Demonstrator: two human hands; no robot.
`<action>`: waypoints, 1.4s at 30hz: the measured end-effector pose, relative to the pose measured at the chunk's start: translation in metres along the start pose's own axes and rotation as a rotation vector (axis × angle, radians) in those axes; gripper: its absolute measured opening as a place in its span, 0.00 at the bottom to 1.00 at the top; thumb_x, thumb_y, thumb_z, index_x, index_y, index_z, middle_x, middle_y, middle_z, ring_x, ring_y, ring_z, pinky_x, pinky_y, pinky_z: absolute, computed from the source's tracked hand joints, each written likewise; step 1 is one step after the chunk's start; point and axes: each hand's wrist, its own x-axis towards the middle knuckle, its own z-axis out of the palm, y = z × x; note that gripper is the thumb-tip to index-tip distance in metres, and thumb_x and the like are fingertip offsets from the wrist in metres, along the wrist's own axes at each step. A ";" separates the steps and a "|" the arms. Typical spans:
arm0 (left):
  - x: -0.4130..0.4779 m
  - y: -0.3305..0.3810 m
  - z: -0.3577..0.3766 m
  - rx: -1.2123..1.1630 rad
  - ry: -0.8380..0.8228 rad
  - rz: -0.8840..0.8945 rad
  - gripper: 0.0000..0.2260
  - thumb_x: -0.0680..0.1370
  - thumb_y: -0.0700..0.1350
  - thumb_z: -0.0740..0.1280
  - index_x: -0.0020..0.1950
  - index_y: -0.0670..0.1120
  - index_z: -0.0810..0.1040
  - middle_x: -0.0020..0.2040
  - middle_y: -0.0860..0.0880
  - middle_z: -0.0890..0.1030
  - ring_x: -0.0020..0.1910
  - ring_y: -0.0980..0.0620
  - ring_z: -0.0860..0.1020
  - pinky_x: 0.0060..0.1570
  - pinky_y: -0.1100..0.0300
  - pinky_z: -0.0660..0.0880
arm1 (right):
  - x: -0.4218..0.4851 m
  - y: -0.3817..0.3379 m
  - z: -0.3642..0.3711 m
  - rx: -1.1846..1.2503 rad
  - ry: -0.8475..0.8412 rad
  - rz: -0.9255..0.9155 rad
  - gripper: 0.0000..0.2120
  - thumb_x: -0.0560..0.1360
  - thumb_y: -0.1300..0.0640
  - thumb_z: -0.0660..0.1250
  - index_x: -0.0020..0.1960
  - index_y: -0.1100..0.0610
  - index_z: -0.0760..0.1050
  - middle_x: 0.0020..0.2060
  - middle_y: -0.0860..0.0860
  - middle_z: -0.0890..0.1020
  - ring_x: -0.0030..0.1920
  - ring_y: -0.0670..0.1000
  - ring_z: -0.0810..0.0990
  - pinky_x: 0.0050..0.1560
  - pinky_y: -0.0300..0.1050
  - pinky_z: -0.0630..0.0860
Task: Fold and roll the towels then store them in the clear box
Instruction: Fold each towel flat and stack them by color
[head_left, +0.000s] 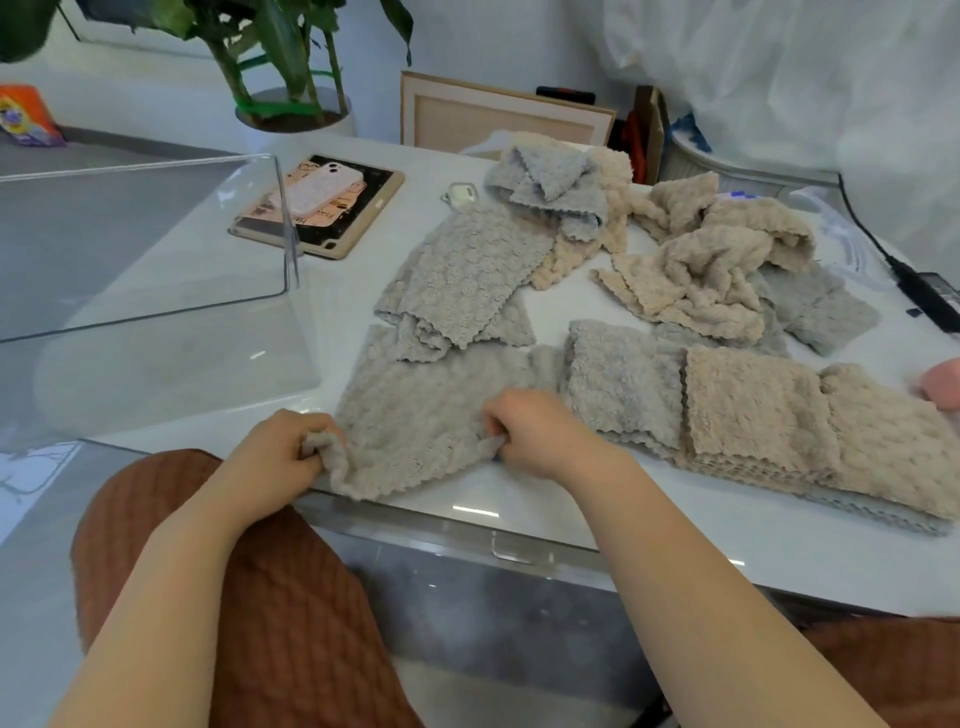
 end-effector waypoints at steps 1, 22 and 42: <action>-0.002 0.001 0.000 -0.043 0.082 0.009 0.15 0.70 0.30 0.66 0.39 0.52 0.79 0.39 0.50 0.80 0.41 0.51 0.77 0.39 0.62 0.71 | -0.005 0.000 -0.002 0.055 -0.064 0.031 0.11 0.69 0.64 0.68 0.38 0.53 0.66 0.38 0.48 0.71 0.42 0.52 0.72 0.37 0.43 0.66; 0.000 -0.010 0.021 0.189 0.261 -0.193 0.09 0.81 0.50 0.59 0.42 0.48 0.70 0.34 0.47 0.76 0.35 0.47 0.74 0.34 0.54 0.67 | -0.042 0.021 -0.007 0.521 0.054 0.226 0.05 0.77 0.61 0.61 0.48 0.53 0.72 0.33 0.46 0.72 0.30 0.45 0.70 0.30 0.38 0.65; 0.034 -0.001 0.020 -0.212 0.143 -0.422 0.16 0.75 0.53 0.69 0.56 0.45 0.74 0.51 0.48 0.77 0.53 0.45 0.76 0.50 0.54 0.71 | 0.002 0.034 -0.005 0.225 -0.060 0.202 0.13 0.77 0.66 0.56 0.57 0.59 0.74 0.47 0.53 0.76 0.44 0.52 0.72 0.41 0.43 0.68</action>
